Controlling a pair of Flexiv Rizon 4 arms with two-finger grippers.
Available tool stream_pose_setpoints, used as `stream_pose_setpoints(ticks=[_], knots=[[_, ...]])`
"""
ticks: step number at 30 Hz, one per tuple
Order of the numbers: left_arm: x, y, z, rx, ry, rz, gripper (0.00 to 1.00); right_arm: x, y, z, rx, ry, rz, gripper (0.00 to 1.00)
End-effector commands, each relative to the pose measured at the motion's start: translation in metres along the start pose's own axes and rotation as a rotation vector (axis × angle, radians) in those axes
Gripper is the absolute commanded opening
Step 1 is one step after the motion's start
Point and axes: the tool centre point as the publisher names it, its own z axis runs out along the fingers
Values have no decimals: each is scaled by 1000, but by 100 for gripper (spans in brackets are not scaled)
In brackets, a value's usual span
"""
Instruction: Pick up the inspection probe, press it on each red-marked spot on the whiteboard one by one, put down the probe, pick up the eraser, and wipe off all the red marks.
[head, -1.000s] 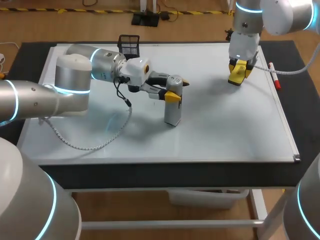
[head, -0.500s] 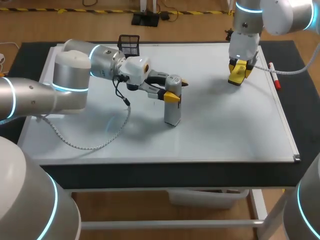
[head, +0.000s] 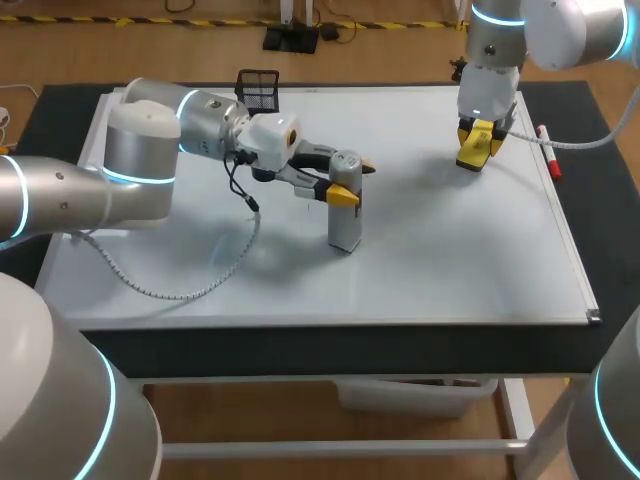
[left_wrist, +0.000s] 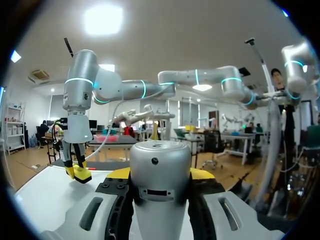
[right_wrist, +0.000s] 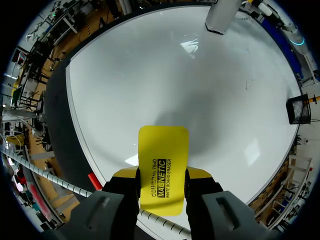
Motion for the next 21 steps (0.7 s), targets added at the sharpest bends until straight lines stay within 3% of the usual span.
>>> stream_pose_setpoints(ticks=[1, 10, 21], knots=[[1, -3, 0, -2, -2, 3, 0, 0, -1, -1, 0, 4, -2, 0], [-1, -20, -20, 0, -24, 27, 0, 0, -1, -1, 0, 4, -2, 0], [-11, -34, -89, 29, -168, 34, 0, 0, -1, -1, 0, 4, -2, 0]])
